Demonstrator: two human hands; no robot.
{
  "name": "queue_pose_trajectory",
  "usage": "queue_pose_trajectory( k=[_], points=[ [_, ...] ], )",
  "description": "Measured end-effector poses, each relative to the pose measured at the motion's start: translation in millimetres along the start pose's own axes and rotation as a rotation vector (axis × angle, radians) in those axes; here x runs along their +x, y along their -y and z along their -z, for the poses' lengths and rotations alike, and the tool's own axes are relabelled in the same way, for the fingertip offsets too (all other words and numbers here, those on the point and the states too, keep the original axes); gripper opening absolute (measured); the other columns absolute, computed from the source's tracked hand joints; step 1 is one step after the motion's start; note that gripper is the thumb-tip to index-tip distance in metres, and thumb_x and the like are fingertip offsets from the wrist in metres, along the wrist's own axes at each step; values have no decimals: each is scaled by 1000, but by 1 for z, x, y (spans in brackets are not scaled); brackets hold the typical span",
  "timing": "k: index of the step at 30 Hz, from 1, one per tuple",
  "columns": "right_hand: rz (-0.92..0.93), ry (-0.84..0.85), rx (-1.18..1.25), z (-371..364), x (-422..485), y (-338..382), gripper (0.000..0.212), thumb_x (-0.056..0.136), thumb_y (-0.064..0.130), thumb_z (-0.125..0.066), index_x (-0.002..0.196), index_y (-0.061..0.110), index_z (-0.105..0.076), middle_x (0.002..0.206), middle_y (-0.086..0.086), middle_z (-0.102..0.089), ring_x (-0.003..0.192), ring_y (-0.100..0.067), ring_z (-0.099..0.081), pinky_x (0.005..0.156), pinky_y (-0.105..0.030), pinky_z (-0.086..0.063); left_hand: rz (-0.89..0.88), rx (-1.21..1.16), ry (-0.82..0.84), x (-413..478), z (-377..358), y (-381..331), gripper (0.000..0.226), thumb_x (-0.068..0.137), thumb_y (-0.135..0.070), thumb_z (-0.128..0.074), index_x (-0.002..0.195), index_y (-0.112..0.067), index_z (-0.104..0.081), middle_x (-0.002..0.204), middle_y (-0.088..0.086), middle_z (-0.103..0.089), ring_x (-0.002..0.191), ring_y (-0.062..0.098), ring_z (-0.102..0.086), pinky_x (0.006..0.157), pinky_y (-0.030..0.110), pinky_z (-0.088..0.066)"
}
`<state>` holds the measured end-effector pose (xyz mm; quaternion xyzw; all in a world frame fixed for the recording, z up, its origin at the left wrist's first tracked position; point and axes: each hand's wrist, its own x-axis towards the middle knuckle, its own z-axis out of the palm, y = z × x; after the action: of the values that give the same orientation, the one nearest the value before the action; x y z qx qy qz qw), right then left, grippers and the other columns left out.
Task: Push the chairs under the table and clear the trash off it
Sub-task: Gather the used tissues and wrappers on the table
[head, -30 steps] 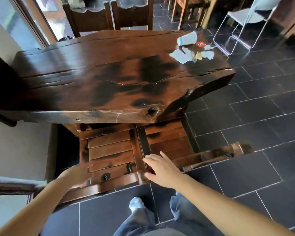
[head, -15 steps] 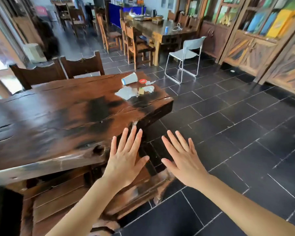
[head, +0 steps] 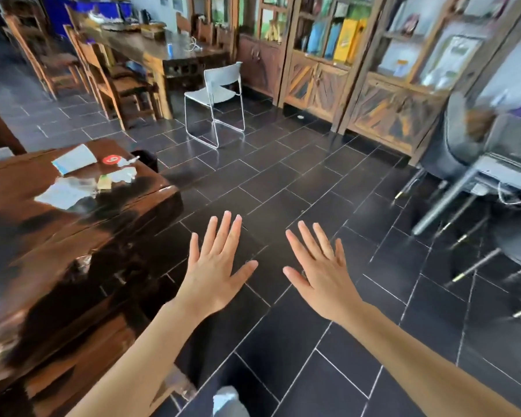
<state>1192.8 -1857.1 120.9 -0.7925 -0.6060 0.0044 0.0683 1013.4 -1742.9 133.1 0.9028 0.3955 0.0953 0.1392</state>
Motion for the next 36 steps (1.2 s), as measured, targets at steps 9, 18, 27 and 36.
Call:
queue_pose_trajectory(
  k=[9, 18, 27, 36],
  points=[
    [-21, 79, 80, -34, 130, -77, 72, 83, 62, -2, 150, 35, 2, 159, 9, 13, 143, -13, 23, 116, -54, 3, 115, -3, 85, 147, -49, 23, 85, 89, -63, -32, 145, -31, 24, 144, -14, 38, 133, 13, 36, 109, 42, 22],
    [14, 95, 70, -30, 346, -137, 73, 83, 61, -1, 150, 34, 0, 160, 7, 10, 145, -15, 18, 115, -53, 2, 215, -69, 64, 343, -45, 77, 84, 93, -55, -36, 146, -27, 22, 154, -7, 29, 141, 16, 28, 115, 46, 12],
    [226, 117, 90, -63, 528, -138, 80, 82, 68, 14, 151, 31, -1, 159, 6, 10, 144, -17, 18, 114, -49, 5, 298, 33, 33, 471, -39, 132, 87, 92, -58, -35, 139, -31, 32, 147, -9, 38, 136, 16, 37, 110, 43, 20],
    [517, 215, 1, -86, 778, -131, 81, 79, 69, 15, 149, 29, 11, 153, 6, 26, 140, -16, 28, 116, -50, 6, 599, 10, -33, 630, -25, 225, 78, 86, -66, -15, 137, -32, 32, 148, -10, 36, 136, 15, 35, 111, 43, 20]
  ],
)
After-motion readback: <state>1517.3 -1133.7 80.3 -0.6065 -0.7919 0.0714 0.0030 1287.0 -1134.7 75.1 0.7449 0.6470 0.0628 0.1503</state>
